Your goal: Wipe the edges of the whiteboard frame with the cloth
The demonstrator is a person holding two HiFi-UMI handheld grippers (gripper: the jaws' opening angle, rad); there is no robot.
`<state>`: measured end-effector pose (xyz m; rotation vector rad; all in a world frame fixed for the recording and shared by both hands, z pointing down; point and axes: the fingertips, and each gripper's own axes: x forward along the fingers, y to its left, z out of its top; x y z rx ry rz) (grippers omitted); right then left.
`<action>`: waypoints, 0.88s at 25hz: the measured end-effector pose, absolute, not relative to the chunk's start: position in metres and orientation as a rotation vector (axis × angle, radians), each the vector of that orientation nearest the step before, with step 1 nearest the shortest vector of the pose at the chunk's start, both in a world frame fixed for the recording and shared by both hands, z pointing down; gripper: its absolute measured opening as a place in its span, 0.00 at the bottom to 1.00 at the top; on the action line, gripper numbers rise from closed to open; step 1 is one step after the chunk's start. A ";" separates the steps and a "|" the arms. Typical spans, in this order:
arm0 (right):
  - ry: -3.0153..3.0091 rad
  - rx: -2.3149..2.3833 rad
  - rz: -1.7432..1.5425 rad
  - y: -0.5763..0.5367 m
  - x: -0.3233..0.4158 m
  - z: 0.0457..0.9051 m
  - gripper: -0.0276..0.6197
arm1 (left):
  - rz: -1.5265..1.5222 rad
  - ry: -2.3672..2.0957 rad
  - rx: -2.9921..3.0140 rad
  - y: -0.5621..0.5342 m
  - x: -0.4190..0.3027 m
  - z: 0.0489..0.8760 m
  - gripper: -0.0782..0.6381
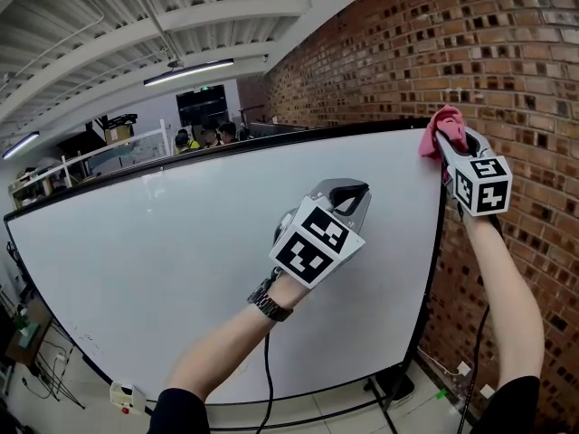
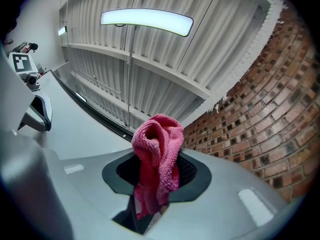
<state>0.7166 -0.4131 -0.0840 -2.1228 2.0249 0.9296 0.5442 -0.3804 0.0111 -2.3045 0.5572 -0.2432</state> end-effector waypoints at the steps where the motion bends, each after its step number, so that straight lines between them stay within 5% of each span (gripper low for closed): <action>1: 2.022 -2.129 0.924 -0.413 0.718 -0.081 0.23 | -0.243 0.555 -2.308 -0.381 0.544 0.012 0.10; 22: 2.165 -2.292 0.833 -0.419 0.716 0.045 0.23 | -0.294 0.388 -2.427 -0.378 0.583 0.088 0.10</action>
